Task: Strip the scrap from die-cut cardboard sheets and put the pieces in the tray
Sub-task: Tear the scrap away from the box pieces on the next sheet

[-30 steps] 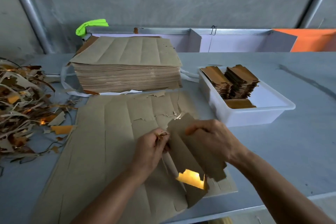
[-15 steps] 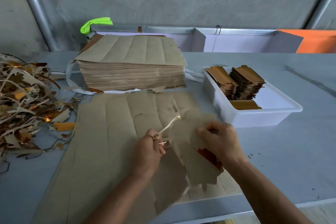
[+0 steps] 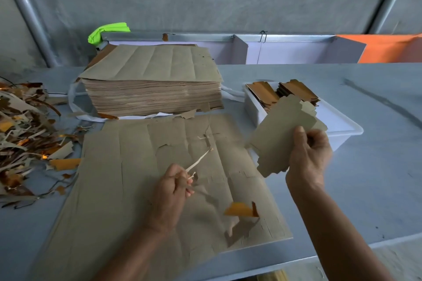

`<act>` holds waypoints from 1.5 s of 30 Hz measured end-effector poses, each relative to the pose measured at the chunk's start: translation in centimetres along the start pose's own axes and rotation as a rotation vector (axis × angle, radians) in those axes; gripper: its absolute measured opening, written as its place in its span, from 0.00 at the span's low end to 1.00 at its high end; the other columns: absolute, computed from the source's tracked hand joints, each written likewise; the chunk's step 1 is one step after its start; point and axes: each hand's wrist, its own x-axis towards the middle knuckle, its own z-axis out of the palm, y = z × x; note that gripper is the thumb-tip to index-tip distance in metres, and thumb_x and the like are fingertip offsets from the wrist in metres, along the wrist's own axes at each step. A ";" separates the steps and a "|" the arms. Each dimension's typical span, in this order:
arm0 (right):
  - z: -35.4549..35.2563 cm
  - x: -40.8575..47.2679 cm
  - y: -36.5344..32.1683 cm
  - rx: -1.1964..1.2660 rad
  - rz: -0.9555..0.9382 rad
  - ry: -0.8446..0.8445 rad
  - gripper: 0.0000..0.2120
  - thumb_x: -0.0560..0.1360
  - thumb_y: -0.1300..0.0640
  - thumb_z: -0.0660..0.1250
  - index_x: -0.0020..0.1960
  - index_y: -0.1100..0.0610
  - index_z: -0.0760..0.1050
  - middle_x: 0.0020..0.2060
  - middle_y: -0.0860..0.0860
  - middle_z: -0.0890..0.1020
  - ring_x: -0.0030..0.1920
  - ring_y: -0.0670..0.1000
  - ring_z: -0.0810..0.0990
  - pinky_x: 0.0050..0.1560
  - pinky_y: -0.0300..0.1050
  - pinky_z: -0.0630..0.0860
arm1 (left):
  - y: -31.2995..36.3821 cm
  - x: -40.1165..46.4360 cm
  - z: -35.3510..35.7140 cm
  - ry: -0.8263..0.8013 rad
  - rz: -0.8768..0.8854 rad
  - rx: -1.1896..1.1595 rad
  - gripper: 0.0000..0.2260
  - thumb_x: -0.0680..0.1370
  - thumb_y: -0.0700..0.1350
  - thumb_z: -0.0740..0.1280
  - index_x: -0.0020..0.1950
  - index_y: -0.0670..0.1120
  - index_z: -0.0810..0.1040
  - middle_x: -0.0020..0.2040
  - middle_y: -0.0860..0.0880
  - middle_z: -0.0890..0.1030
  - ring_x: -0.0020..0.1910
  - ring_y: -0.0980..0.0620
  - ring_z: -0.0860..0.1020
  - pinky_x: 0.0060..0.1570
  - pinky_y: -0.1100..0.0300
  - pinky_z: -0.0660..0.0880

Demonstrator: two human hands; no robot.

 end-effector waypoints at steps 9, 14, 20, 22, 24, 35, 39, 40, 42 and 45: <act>-0.7 -0.5 1.1 -0.297 -0.004 -0.313 0.19 0.80 0.65 0.54 0.65 0.46 0.65 0.61 0.53 0.71 0.57 0.57 0.73 0.54 0.62 0.76 | 1.1 2.3 -4.4 0.033 -0.405 -1.116 0.21 0.79 0.41 0.53 0.30 0.45 0.77 0.50 0.40 0.83 0.47 0.43 0.83 0.38 0.56 0.80; 0.9 -3.0 1.8 -0.384 0.066 -0.573 0.18 0.79 0.64 0.57 0.40 0.48 0.80 0.43 0.42 0.75 0.47 0.48 0.74 0.50 0.56 0.77 | 1.0 2.0 -4.9 -0.074 -0.397 -1.181 0.14 0.72 0.43 0.57 0.29 0.44 0.77 0.49 0.38 0.83 0.49 0.42 0.83 0.40 0.54 0.81; 1.5 -4.8 2.6 -0.622 -0.133 -0.794 0.10 0.72 0.60 0.71 0.42 0.46 0.75 0.44 0.43 0.75 0.48 0.48 0.77 0.47 0.45 0.79 | 0.5 1.6 -4.0 -0.056 -0.441 -1.243 0.12 0.72 0.42 0.59 0.30 0.43 0.76 0.49 0.36 0.82 0.49 0.41 0.83 0.42 0.51 0.81; 1.3 -4.5 2.7 -0.669 -0.187 -0.815 0.12 0.71 0.63 0.72 0.45 0.46 0.76 0.43 0.40 0.74 0.46 0.45 0.75 0.42 0.34 0.75 | 0.5 1.7 -4.1 -0.071 -0.439 -1.245 0.12 0.72 0.42 0.59 0.31 0.42 0.76 0.48 0.36 0.82 0.49 0.41 0.83 0.42 0.51 0.81; 1.2 -4.3 2.4 -0.796 -0.260 -0.875 0.11 0.73 0.65 0.70 0.48 0.50 0.81 0.44 0.41 0.76 0.44 0.42 0.75 0.38 0.27 0.72 | 0.5 1.7 -4.1 -0.085 -0.448 -1.254 0.12 0.73 0.42 0.58 0.31 0.42 0.76 0.48 0.36 0.82 0.49 0.41 0.82 0.42 0.51 0.81; 4.5 -7.0 1.0 -0.938 -0.064 -1.146 0.16 0.73 0.42 0.68 0.37 0.55 0.79 0.30 0.48 0.78 0.27 0.41 0.74 0.28 0.31 0.68 | 1.5 1.4 -3.9 -0.192 -0.401 -1.227 0.09 0.74 0.41 0.59 0.36 0.41 0.74 0.48 0.35 0.81 0.49 0.40 0.82 0.45 0.50 0.81; 4.4 -7.4 2.2 -0.853 0.046 -1.109 0.04 0.75 0.56 0.68 0.45 0.56 0.81 0.41 0.48 0.80 0.41 0.46 0.80 0.32 0.31 0.74 | 2.0 2.5 -4.7 -0.005 -0.390 -1.218 0.14 0.79 0.40 0.55 0.36 0.42 0.75 0.39 0.40 0.83 0.39 0.44 0.83 0.38 0.54 0.81; 3.9 -7.4 2.5 -0.790 0.089 -1.054 0.05 0.76 0.57 0.67 0.44 0.56 0.81 0.41 0.49 0.80 0.41 0.46 0.79 0.31 0.32 0.73 | 1.9 3.1 -5.3 0.107 -0.399 -1.205 0.14 0.80 0.40 0.54 0.38 0.42 0.73 0.35 0.43 0.82 0.35 0.47 0.82 0.36 0.57 0.80; 3.0 -7.2 3.2 -0.671 0.162 -0.862 0.07 0.76 0.58 0.67 0.39 0.57 0.79 0.40 0.53 0.80 0.41 0.50 0.79 0.34 0.42 0.76 | 1.4 4.0 -6.7 0.272 -0.358 -1.113 0.12 0.81 0.39 0.54 0.39 0.44 0.70 0.32 0.48 0.79 0.33 0.52 0.78 0.34 0.60 0.77; 1.6 -6.7 4.0 -0.472 0.271 -0.593 0.09 0.76 0.58 0.67 0.38 0.59 0.77 0.39 0.59 0.79 0.41 0.57 0.79 0.44 0.56 0.79 | 1.0 3.9 -7.9 0.321 -0.188 -0.780 0.12 0.79 0.34 0.56 0.38 0.44 0.71 0.30 0.50 0.76 0.29 0.56 0.75 0.30 0.64 0.73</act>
